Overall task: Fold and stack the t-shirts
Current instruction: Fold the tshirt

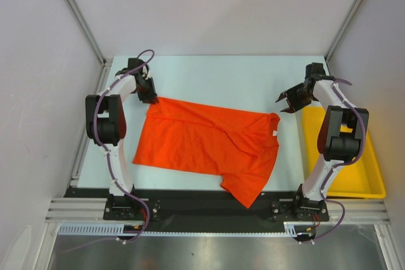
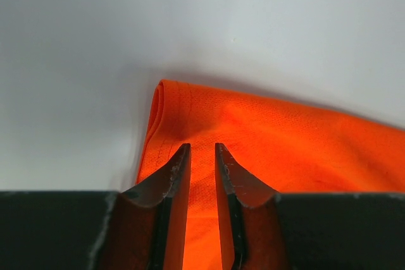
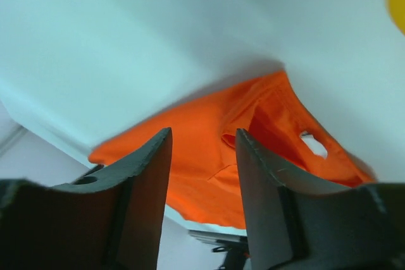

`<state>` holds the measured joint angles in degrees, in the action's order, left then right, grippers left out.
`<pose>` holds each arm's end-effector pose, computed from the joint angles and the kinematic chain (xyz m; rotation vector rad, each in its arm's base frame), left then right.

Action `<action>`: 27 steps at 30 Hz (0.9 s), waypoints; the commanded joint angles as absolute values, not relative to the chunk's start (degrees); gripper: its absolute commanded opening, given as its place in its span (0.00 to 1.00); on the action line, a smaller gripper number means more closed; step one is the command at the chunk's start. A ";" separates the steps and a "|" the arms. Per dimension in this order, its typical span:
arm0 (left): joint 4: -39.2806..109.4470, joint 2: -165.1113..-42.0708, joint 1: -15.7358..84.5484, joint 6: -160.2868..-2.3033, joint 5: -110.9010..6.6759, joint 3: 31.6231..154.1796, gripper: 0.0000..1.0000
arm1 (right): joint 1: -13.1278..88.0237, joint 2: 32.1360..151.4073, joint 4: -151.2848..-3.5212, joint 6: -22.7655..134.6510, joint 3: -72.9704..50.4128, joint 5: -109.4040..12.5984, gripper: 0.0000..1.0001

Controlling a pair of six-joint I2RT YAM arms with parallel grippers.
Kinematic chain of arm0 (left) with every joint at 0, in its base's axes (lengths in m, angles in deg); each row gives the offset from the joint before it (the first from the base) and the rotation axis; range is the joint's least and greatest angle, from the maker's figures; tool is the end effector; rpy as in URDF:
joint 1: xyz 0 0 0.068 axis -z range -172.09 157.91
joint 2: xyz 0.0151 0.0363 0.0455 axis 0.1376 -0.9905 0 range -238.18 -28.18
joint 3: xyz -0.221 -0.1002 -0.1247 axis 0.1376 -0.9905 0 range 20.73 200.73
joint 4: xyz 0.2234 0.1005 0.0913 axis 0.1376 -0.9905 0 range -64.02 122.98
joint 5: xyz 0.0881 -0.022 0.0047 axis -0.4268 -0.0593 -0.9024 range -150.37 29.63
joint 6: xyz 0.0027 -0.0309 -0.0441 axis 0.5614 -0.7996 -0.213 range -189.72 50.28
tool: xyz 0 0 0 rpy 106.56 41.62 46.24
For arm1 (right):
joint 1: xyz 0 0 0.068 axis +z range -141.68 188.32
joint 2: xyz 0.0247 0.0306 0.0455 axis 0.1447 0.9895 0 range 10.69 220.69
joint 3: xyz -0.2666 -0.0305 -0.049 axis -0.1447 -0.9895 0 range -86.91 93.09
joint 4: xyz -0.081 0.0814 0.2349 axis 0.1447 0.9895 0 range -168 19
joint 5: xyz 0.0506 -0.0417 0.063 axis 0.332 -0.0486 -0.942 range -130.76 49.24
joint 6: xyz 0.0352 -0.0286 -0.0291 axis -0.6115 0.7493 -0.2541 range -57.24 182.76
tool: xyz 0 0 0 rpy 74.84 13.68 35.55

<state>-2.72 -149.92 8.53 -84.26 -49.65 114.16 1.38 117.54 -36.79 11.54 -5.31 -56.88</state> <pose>0.4507 -0.0116 0.1768 -0.2689 2.6846 -0.3333 0.3853 -0.0370 0.2168 1.2921 2.4942 0.5886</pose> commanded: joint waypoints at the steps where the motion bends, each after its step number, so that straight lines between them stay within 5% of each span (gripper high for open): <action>1: -2.09 -148.24 8.96 -84.04 -49.21 115.74 0.27 | 0.94 115.99 -32.82 3.17 -5.60 -53.16 0.49; 8: -2.35 -148.77 8.96 -84.04 -49.12 116.18 0.27 | 1.29 118.36 -33.00 -0.43 -8.07 -55.34 0.40; 23: -2.44 -149.12 8.96 -83.95 -49.39 116.27 0.27 | 2.61 122.84 -36.43 -1.31 -8.25 -59.22 0.38; 27: -2.53 -149.38 8.87 -83.87 -49.48 116.01 0.27 | 2.43 123.80 -37.74 -0.79 -7.73 -59.75 0.18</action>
<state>-2.75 -149.92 8.53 -84.26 -49.67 114.16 2.47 122.13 -36.28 -0.55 -9.11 -58.32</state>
